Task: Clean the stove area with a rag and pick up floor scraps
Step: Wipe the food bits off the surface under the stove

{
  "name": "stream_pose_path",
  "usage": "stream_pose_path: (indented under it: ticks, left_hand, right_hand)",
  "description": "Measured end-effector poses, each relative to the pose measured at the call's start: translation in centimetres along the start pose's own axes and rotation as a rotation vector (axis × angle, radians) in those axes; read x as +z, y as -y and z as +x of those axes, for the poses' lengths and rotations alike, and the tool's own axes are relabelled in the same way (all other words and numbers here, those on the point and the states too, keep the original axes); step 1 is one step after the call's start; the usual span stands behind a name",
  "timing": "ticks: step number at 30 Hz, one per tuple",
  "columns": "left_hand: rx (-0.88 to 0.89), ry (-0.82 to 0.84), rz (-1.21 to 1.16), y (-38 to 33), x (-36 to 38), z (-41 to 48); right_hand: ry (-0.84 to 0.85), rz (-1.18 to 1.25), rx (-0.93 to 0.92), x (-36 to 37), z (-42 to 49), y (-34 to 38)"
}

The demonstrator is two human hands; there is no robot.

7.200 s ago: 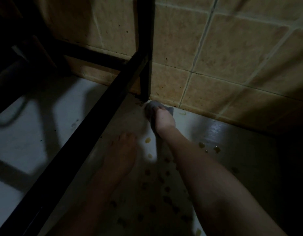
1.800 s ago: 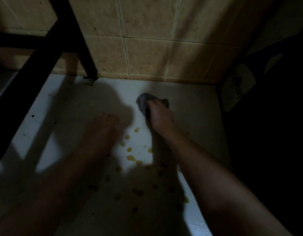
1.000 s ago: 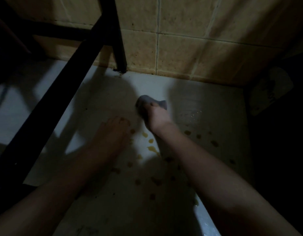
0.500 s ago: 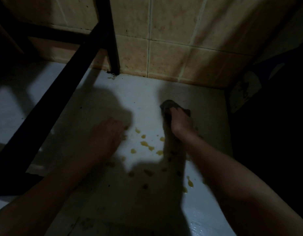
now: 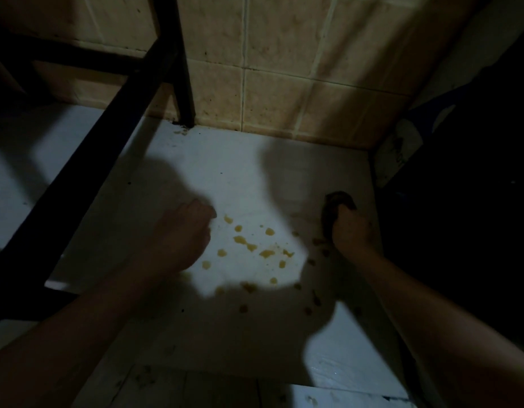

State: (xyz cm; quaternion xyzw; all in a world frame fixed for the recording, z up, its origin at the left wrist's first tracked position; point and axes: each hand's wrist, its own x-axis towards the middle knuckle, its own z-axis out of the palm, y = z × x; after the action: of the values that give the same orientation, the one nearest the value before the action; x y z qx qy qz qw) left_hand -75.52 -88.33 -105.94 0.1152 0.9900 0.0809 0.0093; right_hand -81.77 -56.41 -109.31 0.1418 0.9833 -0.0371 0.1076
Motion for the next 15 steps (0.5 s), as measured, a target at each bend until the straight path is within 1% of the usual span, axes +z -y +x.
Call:
stream_pose_path:
  ticks: [4,6,7,10,12,15]
  left_hand:
    - [0.011,0.012,0.011,0.1,0.2,-1.0]
    - [0.016,0.025,0.029,0.1,0.1,-1.6]
    - [0.016,0.025,0.024,0.3,0.1,-1.9]
    - [-0.023,0.047,-0.005,0.9,-0.1,-2.9]
    - [-0.053,0.058,-0.014,1.1,-0.1,-3.4]
    - [-0.048,0.107,0.044,0.9,0.0,-4.1]
  right_hand:
    - [-0.039,-0.022,-0.027,0.9,-1.9,1.6]
    - [-0.031,-0.023,-0.038,1.0,-2.5,3.0]
    - [-0.016,-0.022,-0.059,0.9,-2.7,3.7]
    - [0.008,-0.002,-0.217,1.1,-3.2,5.8]
    - [0.036,-0.032,-0.251,0.8,-3.4,7.2]
    - [0.064,-0.051,-0.301,0.5,-3.7,9.3]
